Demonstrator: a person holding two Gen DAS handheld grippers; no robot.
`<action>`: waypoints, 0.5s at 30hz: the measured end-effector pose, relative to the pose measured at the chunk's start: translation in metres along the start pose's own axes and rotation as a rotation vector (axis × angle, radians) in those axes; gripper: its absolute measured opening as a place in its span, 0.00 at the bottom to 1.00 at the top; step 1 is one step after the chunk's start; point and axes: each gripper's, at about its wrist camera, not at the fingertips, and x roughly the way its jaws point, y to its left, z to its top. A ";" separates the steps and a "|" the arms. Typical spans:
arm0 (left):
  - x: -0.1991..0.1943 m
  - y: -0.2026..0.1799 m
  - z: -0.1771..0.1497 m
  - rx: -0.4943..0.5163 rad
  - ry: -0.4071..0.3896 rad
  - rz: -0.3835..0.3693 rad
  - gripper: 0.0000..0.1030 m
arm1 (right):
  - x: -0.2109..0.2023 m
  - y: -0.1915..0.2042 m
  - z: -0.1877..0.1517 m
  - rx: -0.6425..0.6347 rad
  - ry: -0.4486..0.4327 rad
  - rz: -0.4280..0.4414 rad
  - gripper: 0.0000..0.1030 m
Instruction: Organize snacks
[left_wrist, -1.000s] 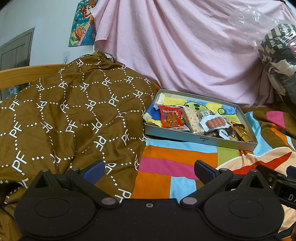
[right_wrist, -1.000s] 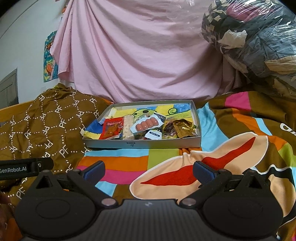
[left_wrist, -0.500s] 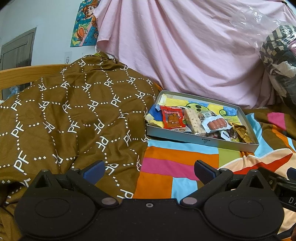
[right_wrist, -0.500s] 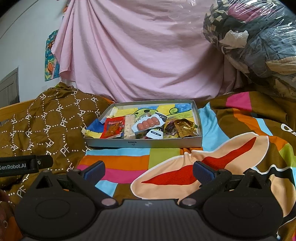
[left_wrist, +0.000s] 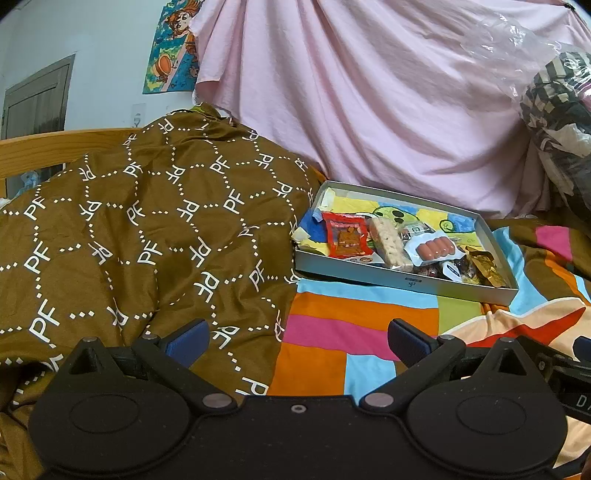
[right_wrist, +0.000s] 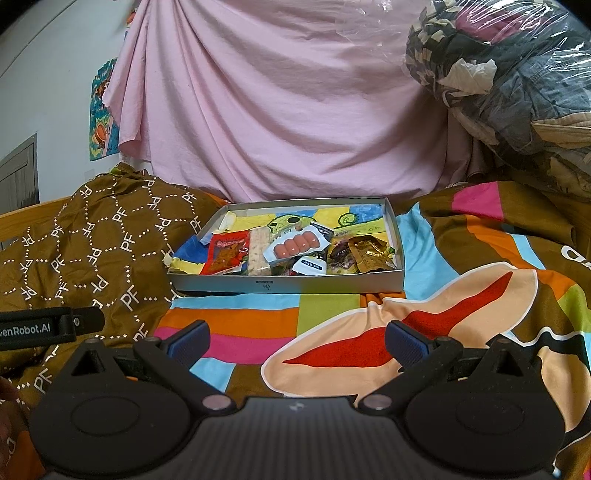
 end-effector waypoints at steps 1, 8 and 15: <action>-0.001 0.000 0.000 -0.001 -0.001 0.001 0.99 | 0.000 0.000 0.000 0.000 0.000 0.000 1.00; -0.001 0.000 0.000 -0.004 0.001 -0.001 0.99 | 0.000 0.000 0.001 0.000 0.001 -0.001 1.00; -0.001 -0.002 0.001 0.000 0.009 0.000 0.99 | -0.001 0.002 -0.002 -0.003 0.003 0.002 1.00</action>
